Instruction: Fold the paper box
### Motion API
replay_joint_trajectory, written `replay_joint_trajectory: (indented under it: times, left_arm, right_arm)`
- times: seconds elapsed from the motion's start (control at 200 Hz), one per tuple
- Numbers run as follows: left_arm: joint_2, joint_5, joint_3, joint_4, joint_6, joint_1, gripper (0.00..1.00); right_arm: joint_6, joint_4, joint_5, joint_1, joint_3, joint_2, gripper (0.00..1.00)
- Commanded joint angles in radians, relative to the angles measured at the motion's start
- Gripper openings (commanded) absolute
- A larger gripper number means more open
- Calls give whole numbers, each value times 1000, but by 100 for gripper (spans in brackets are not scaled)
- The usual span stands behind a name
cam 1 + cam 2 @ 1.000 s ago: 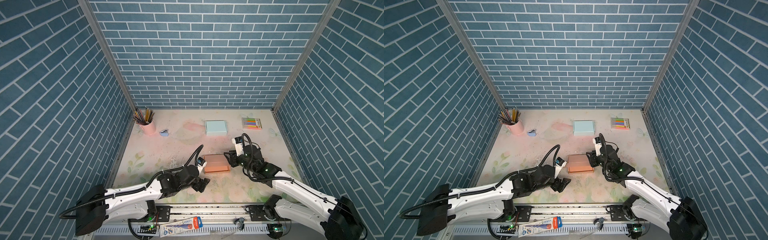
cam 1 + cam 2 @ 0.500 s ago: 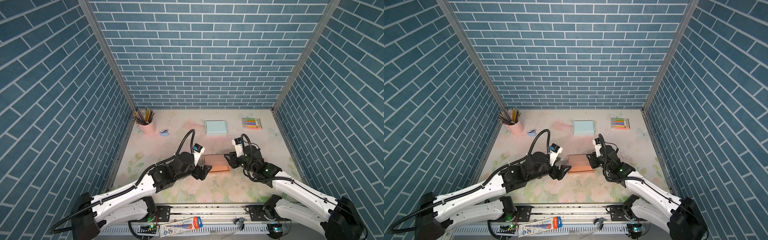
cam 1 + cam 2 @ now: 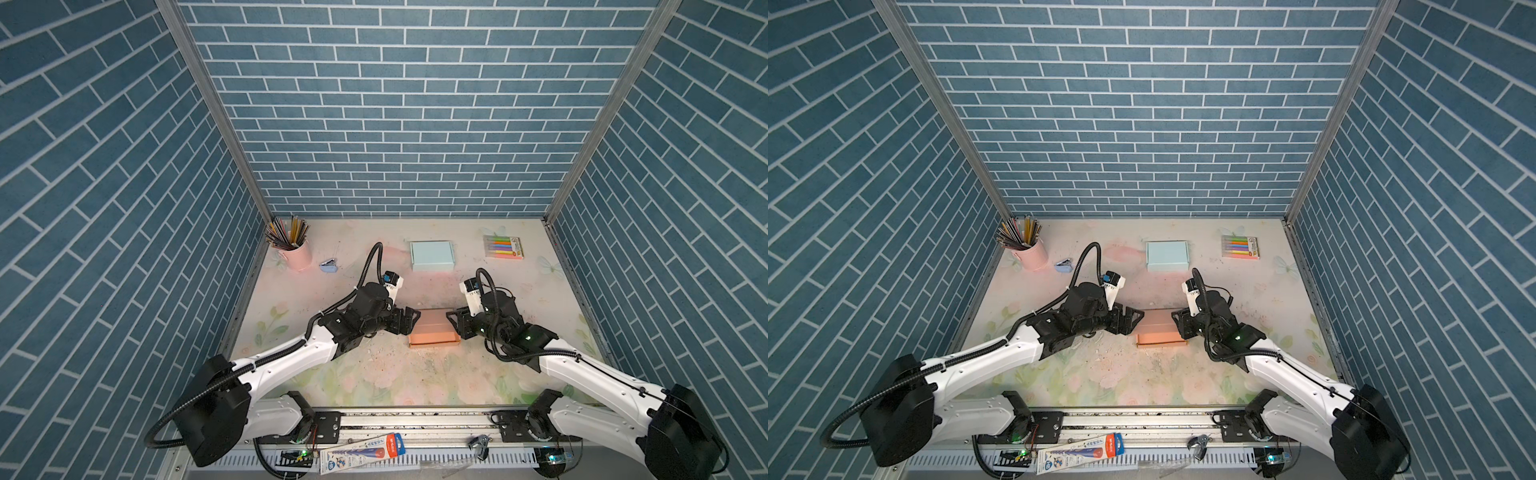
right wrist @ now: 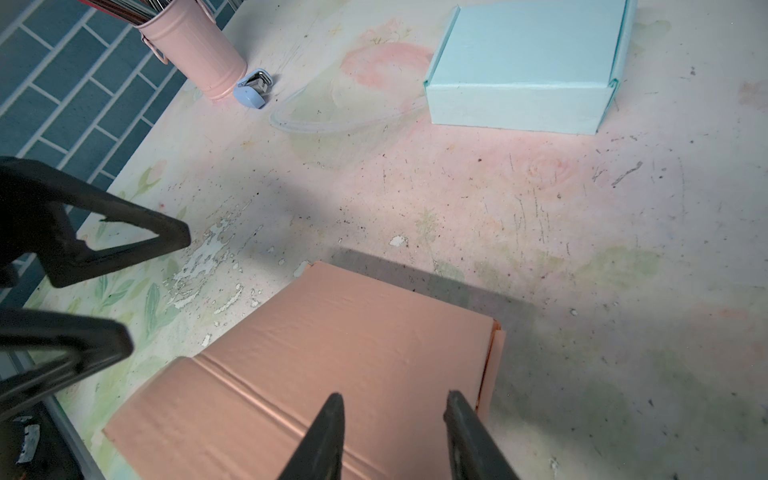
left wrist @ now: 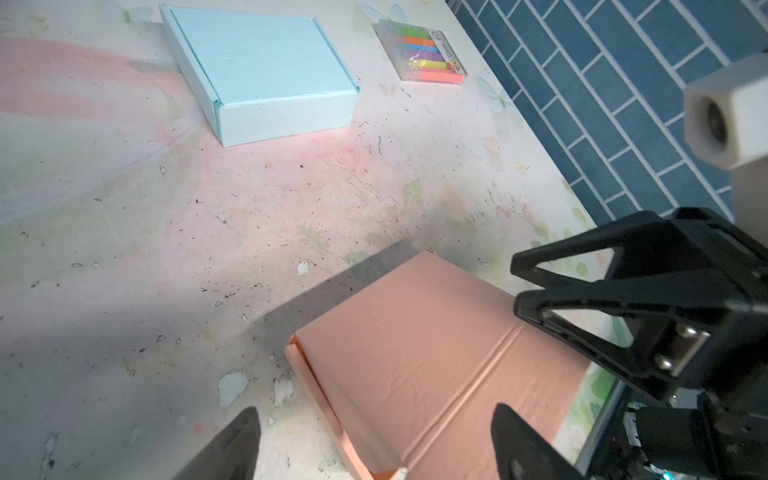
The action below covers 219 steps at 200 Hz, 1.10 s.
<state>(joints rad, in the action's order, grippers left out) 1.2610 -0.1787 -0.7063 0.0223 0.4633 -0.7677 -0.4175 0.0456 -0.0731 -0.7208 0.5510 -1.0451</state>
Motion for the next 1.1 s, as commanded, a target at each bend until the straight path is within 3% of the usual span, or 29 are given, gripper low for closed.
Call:
replay_joint_trajectory:
  times: [0.0, 1.09]
  left_arm:
    - [50, -12, -12, 61, 17, 10, 87]
    - [215, -38, 100, 206, 67, 9, 82]
  right_arm:
    - [17, 19, -15, 3, 14, -6, 42]
    - [-22, 14, -33, 2, -72, -41, 42]
